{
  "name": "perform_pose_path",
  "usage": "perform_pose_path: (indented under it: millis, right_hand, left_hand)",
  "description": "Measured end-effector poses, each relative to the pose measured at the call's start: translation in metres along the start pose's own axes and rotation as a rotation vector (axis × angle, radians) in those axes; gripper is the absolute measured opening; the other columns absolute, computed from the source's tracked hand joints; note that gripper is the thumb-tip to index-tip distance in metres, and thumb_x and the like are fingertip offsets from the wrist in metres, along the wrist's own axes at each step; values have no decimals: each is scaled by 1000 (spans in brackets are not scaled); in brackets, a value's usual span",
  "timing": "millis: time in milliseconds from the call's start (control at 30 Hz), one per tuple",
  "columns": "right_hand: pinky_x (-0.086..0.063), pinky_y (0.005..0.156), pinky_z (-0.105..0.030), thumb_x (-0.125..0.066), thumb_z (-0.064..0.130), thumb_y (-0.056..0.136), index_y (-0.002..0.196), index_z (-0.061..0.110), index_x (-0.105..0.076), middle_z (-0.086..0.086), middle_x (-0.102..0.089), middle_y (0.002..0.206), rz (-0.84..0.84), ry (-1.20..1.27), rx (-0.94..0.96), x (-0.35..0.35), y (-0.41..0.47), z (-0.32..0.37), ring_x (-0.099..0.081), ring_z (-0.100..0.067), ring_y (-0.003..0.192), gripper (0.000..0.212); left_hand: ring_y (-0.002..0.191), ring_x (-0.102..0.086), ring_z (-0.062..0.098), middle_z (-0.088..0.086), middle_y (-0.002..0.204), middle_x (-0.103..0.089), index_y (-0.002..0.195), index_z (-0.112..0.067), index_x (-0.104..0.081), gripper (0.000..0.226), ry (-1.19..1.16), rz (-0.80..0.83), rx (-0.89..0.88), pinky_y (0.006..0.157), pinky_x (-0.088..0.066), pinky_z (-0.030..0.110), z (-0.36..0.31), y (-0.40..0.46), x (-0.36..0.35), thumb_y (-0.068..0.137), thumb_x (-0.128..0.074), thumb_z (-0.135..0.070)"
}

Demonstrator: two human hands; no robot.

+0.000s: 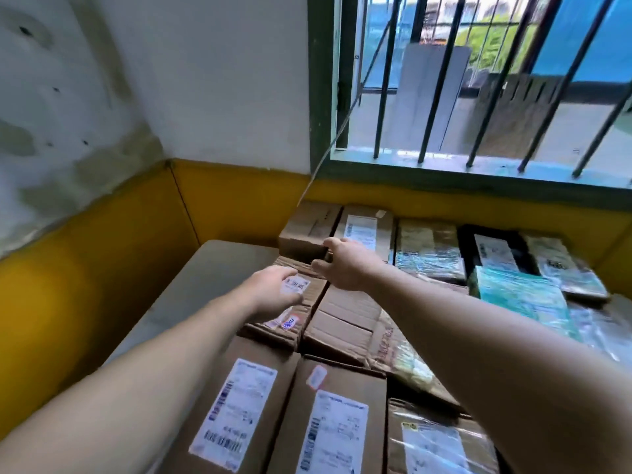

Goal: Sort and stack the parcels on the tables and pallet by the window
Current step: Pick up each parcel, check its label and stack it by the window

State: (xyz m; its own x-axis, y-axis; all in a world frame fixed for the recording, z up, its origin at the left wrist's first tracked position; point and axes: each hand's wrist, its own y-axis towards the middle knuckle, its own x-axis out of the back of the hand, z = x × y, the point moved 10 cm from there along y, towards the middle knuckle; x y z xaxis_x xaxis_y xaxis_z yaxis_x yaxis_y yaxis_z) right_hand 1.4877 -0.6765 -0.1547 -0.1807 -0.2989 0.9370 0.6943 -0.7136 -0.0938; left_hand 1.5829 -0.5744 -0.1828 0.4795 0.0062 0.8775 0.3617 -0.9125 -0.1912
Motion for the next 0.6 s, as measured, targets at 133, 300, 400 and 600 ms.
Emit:
perform_pose_path:
  millis: [133,300,400,600]
  right_hand:
    - [-46,97,-40,-50,54,95,144,22,-43,-10,-52,135,12,-17,-41,-8,51,-17,-51,-31,123,59]
    - [-43,101,-43,-49,55,96,146,19,-38,-11,-48,141,53,-64,-93,-17,105,-37,-46,-32,129,63]
    - [-42,102,-45,-48,55,96,145,17,-39,-12,-48,139,56,-81,-112,-22,128,-43,-44,-32,130,63]
    - [-37,104,-48,-48,56,95,142,19,-42,-12,-46,140,49,-99,-179,-41,175,-56,-39,-34,131,61]
  left_hand:
    - [135,-39,20,3,150,-39,144,-20,-40,61,-17,-14,27,108,-31,28,19,51,8,90,-61,-36]
    - [137,-36,21,5,152,-34,146,-18,-36,63,-80,-45,25,111,-29,33,35,111,14,91,-62,-33]
    - [143,-25,20,6,157,-25,148,-19,-32,65,-77,-40,16,116,-22,34,41,143,14,91,-60,-35]
    - [139,-32,25,11,153,-28,149,-19,-29,70,-184,-28,17,113,-26,32,55,203,4,90,-63,-36]
